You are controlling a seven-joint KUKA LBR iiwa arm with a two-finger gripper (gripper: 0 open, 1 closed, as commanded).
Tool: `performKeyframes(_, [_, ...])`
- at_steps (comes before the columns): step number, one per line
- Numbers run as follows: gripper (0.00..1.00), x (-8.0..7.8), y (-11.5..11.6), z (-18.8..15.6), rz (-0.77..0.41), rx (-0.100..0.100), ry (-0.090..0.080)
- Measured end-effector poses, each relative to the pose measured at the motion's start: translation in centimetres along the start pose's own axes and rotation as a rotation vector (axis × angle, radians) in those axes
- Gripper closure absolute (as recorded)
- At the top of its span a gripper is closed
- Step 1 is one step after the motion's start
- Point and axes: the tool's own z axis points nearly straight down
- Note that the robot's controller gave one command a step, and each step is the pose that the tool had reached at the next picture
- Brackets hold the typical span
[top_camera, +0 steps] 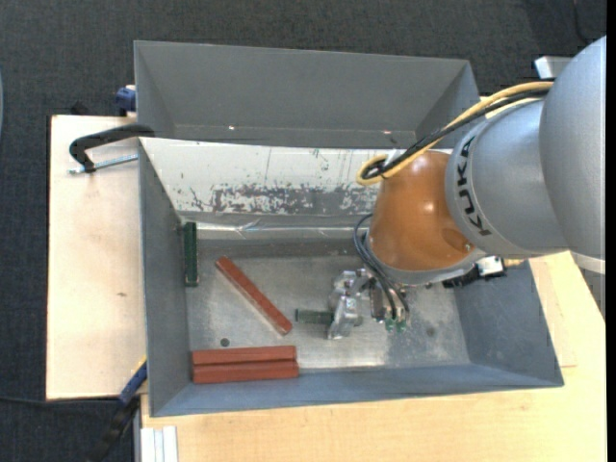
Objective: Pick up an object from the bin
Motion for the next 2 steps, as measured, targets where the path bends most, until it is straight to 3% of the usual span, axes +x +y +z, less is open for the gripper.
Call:
performKeyframes(1, [1.0, 0.0, 0.0, 0.0, 0.0, 0.0, 0.0])
performKeyframes(2, [1.0, -1.9, 0.0, -16.3, 0.006, -0.001, -0.009])
